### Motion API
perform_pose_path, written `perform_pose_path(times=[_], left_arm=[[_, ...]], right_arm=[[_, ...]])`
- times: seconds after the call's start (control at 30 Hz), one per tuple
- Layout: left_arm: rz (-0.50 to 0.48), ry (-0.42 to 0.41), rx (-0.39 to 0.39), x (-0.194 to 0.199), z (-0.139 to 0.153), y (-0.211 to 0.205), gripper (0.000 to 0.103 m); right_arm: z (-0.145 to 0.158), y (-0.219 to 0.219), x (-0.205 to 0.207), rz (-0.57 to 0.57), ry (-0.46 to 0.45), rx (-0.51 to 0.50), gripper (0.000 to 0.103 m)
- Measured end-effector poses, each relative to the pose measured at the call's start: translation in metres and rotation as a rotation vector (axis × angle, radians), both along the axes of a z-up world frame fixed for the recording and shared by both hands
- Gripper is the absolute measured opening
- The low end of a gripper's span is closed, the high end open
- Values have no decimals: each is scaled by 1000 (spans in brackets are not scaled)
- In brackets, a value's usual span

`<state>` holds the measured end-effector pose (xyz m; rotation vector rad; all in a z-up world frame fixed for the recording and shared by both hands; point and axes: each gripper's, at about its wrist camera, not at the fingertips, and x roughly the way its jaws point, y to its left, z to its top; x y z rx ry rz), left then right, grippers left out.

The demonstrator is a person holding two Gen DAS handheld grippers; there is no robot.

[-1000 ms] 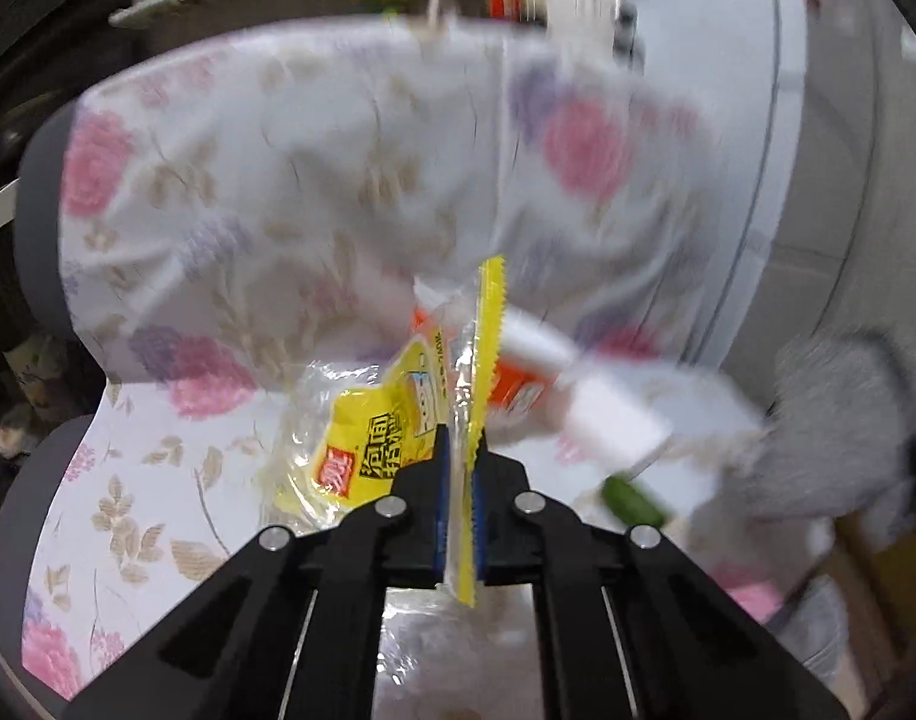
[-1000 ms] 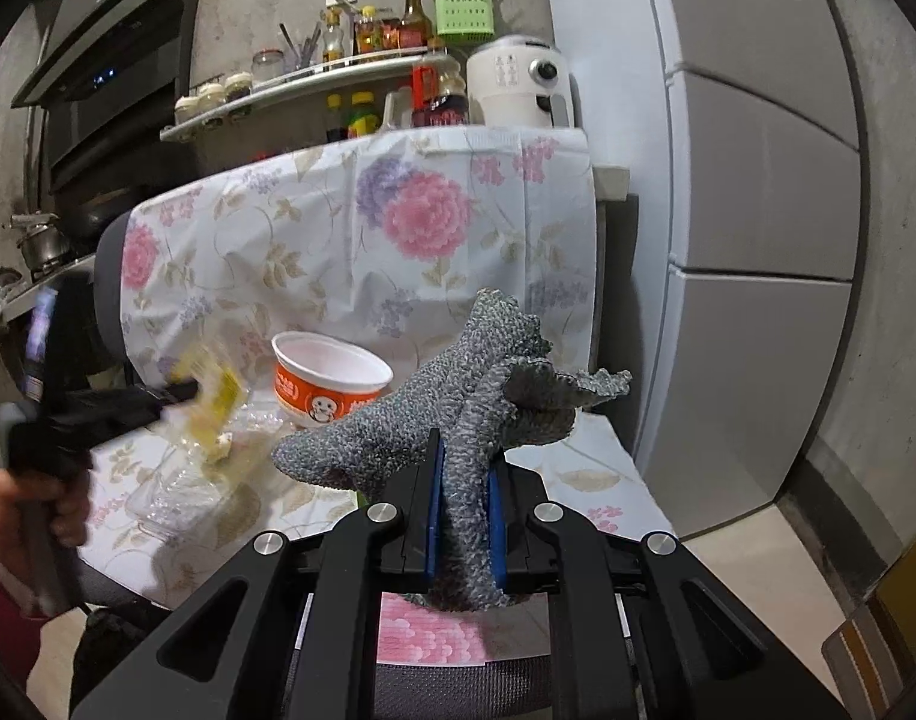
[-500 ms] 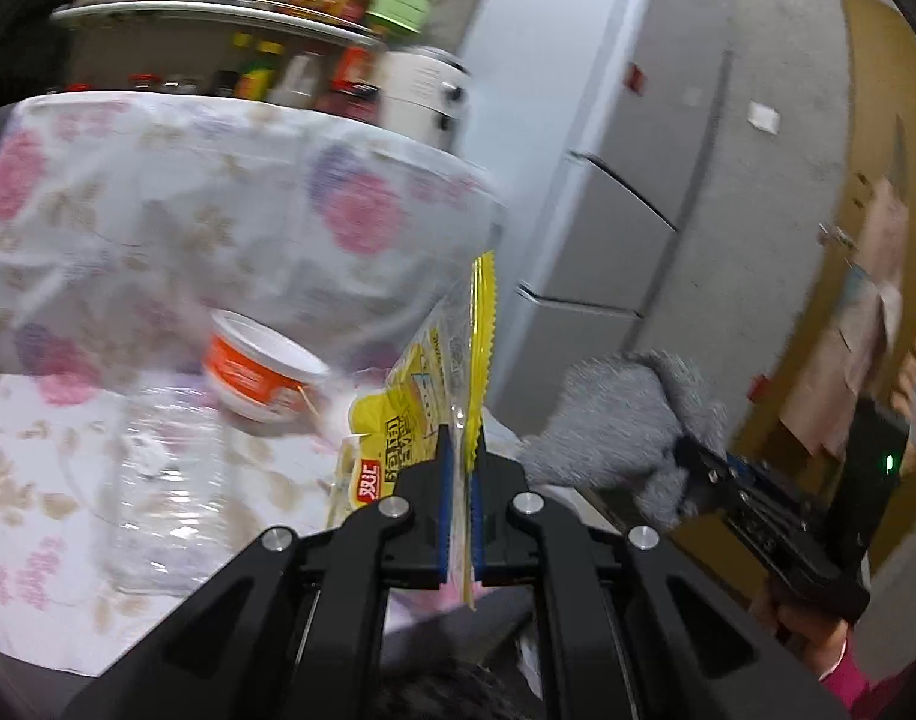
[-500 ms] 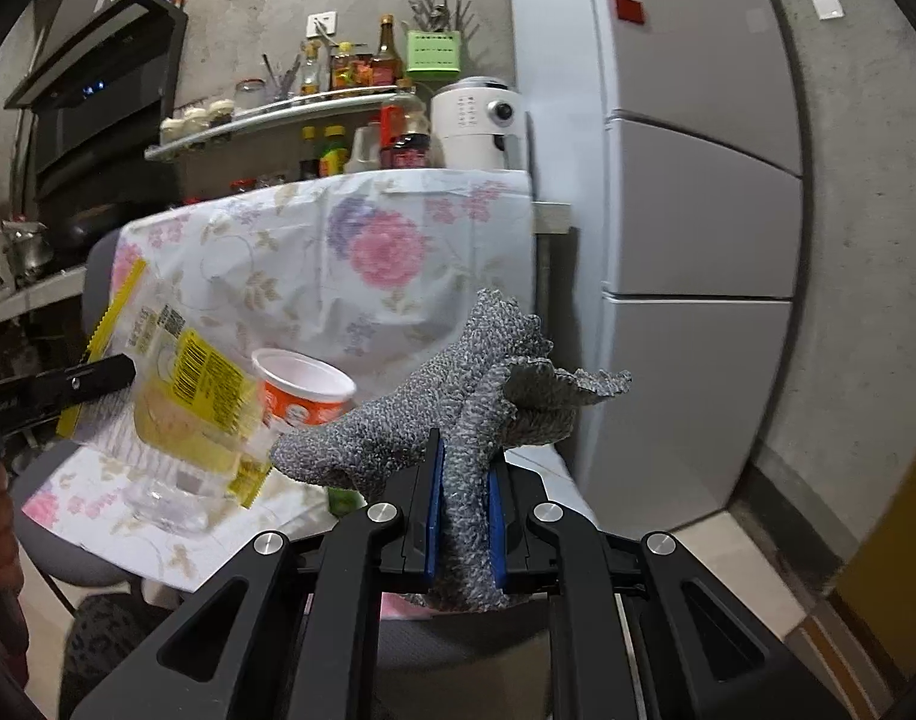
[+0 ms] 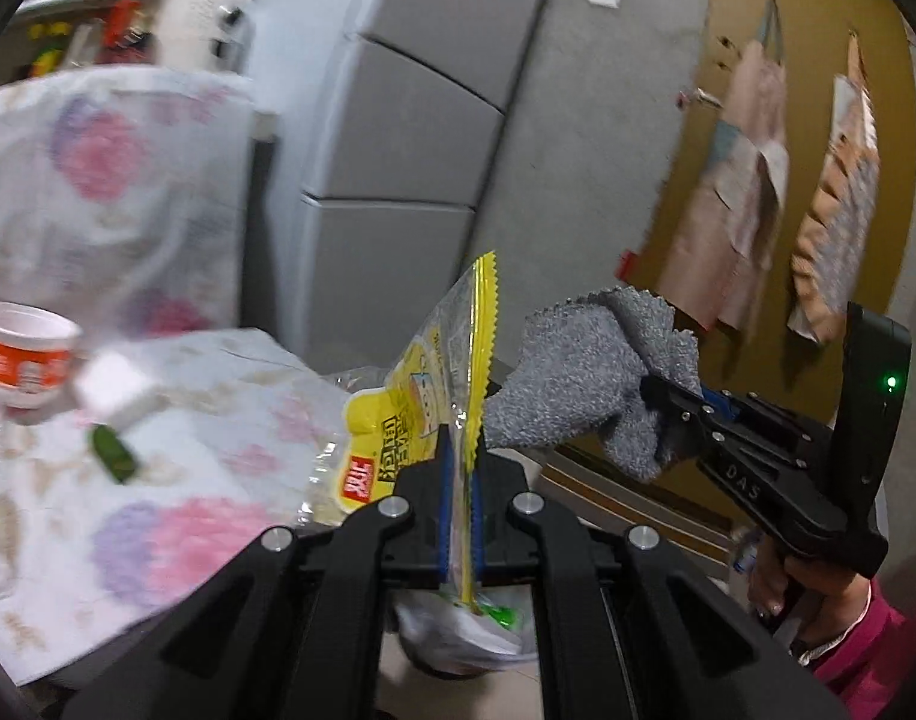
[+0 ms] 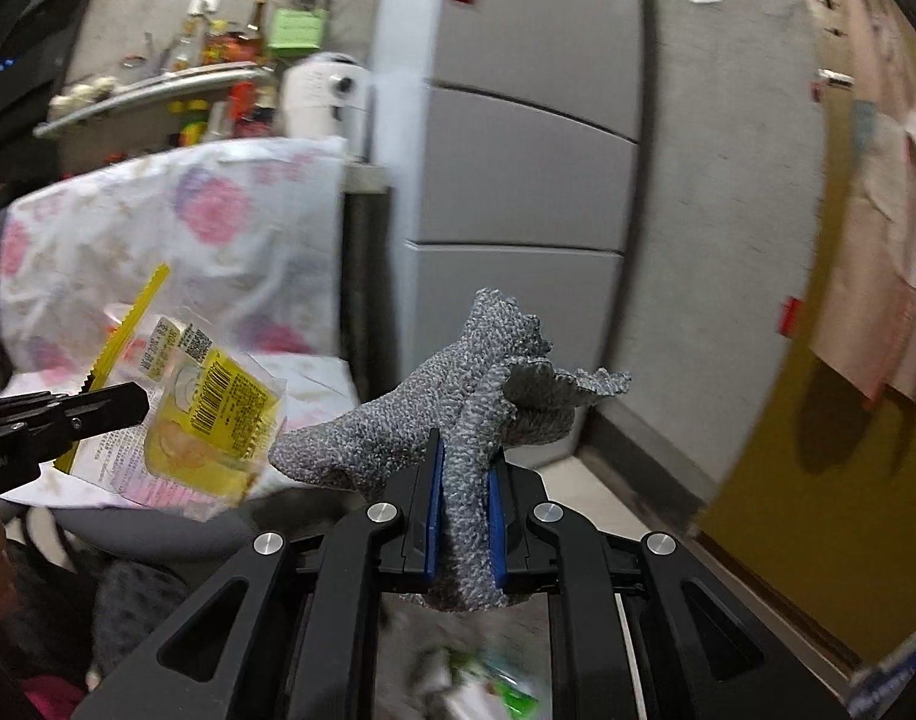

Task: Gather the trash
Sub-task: 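Carry cloth and packet to the bin and open both grippers over it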

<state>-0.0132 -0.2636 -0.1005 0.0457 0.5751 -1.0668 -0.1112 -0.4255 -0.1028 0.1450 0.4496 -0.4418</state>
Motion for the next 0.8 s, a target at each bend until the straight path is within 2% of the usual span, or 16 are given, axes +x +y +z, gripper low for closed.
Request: perform_pose_path(times=[0.27, 0.57, 0.73, 0.8], left_arm=[[-175, 62, 47, -16, -29, -67, 2], [-217, 118, 126, -6, -55, -108, 3], [-230, 155, 176, 0, -73, -130, 3], [-225, 164, 197, 2, -79, -133, 7]], right_arm=[[-52, -38, -18, -112, 108, 41, 13], [-106, -65, -23, -143, 199, 148, 14], [-145, -71, -10, -120, 311, 222, 15], [-157, -71, -5, -106, 335, 254, 19]])
